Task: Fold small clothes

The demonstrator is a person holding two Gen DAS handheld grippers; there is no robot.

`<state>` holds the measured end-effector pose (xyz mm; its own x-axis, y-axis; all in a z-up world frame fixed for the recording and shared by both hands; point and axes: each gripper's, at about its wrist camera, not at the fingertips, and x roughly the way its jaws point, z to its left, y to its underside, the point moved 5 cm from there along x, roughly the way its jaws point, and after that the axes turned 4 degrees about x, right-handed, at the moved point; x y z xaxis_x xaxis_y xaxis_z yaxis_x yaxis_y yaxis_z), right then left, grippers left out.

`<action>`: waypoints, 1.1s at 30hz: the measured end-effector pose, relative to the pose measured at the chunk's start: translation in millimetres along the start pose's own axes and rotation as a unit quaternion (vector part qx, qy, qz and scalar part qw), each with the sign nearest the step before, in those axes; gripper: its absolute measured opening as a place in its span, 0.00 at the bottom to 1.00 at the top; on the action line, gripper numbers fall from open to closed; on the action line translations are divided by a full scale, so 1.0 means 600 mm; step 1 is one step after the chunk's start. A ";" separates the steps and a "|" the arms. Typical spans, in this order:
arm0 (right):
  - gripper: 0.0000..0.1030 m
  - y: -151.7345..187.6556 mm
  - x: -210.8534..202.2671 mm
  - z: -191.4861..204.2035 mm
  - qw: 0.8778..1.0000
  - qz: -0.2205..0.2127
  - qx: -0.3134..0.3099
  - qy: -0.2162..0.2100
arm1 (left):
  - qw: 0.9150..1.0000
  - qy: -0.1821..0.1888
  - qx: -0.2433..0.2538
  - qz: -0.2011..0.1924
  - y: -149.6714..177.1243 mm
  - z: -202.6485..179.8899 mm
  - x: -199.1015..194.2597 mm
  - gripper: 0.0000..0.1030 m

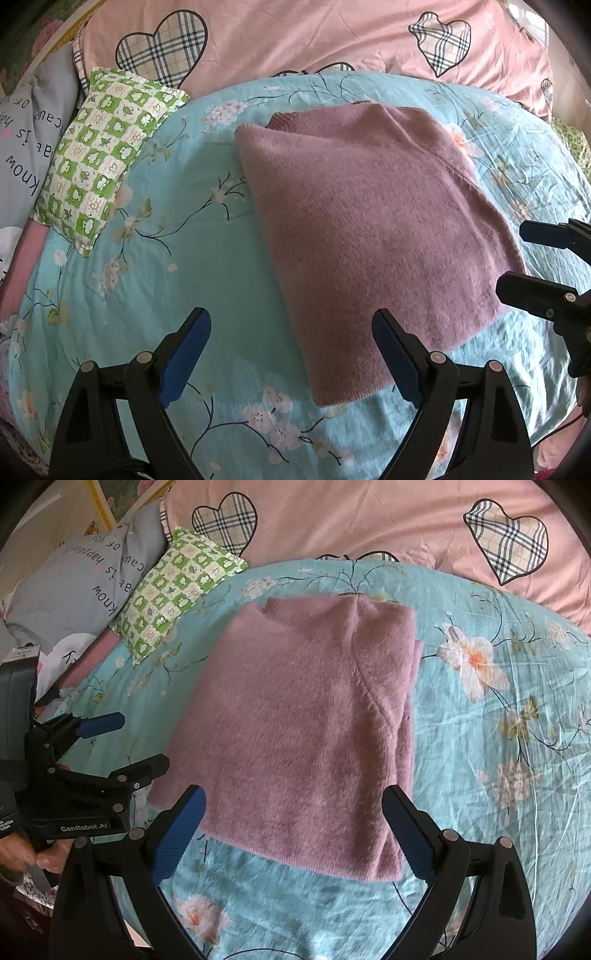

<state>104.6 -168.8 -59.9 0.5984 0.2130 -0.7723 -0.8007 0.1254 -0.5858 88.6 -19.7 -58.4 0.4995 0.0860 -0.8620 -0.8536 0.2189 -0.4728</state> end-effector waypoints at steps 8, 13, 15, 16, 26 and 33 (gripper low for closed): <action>0.93 -0.005 0.003 -0.004 1.000 0.002 0.004 -0.001 | 1.000 0.003 0.001 0.004 -0.003 -0.002 0.006 0.87; 0.93 -0.005 0.006 -0.005 1.000 0.003 0.002 -0.001 | 1.000 0.005 0.000 0.007 -0.002 -0.006 0.008 0.87; 0.93 -0.005 0.007 -0.006 1.000 0.004 0.002 -0.002 | 1.000 0.005 0.000 0.008 -0.002 -0.007 0.007 0.87; 0.93 -0.005 0.008 -0.006 1.000 0.005 0.002 -0.003 | 1.000 0.005 0.001 0.008 -0.002 -0.006 0.008 0.87; 0.93 -0.007 0.011 -0.002 1.000 0.007 -0.003 -0.007 | 1.000 0.005 -0.001 0.010 0.000 -0.003 0.009 0.87; 0.93 -0.008 0.011 -0.004 1.000 0.006 -0.001 -0.007 | 1.000 0.004 -0.003 0.013 0.000 -0.003 0.010 0.87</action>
<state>112.5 -170.2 -63.0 0.5882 0.2290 -0.7756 -0.8078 0.1205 -0.5770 91.2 -20.9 -63.9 0.4762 0.0844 -0.8753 -0.8669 0.2117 -0.4513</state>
